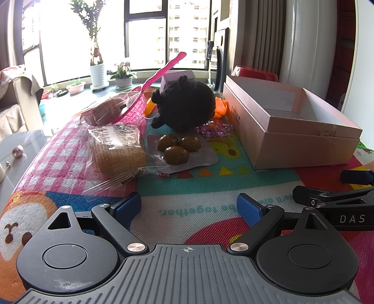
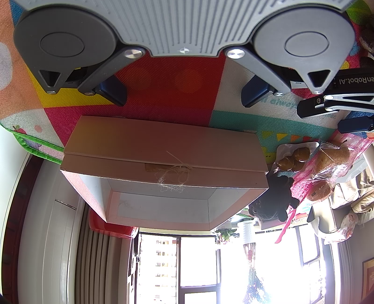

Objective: Organize objects

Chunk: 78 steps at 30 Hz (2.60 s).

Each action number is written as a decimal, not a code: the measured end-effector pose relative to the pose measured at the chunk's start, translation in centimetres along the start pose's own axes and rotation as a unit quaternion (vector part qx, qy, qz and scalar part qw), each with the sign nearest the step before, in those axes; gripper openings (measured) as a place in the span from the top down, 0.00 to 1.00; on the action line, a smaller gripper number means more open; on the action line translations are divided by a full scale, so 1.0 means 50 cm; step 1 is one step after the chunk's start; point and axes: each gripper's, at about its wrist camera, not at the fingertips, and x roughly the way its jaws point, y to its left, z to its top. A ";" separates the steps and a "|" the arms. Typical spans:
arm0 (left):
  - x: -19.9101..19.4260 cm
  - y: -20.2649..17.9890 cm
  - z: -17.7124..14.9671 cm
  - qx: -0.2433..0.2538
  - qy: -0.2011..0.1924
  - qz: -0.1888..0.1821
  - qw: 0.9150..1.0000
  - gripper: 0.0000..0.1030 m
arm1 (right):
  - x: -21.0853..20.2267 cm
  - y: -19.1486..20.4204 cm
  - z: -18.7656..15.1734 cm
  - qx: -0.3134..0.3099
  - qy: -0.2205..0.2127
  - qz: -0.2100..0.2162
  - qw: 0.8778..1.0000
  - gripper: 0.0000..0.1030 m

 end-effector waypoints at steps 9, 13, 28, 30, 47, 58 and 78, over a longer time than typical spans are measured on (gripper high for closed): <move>0.000 0.000 0.000 0.000 0.000 0.000 1.000 0.09 | 0.000 0.000 0.000 0.000 0.000 0.000 1.000 0.00; 0.000 0.000 0.000 0.000 0.000 0.000 1.000 0.09 | 0.000 0.000 0.000 0.000 0.000 0.000 1.000 0.00; 0.000 0.002 -0.001 0.004 0.000 0.004 1.000 0.08 | 0.000 0.001 0.001 0.000 0.000 0.000 1.000 0.00; 0.006 -0.001 -0.002 0.006 -0.001 0.007 1.000 0.08 | 0.001 0.001 0.001 -0.001 0.000 0.000 1.000 0.00; 0.001 -0.002 -0.002 0.006 -0.001 0.006 1.000 0.08 | -0.003 -0.002 -0.003 0.001 0.000 0.001 1.000 0.00; -0.074 0.077 0.038 -0.030 -0.049 0.023 0.998 0.12 | -0.003 -0.004 -0.002 0.004 -0.002 0.004 1.000 0.00; -0.051 0.223 0.060 -0.101 -0.033 -0.026 0.994 0.44 | 0.021 0.001 0.043 -0.020 0.083 0.013 0.996 0.00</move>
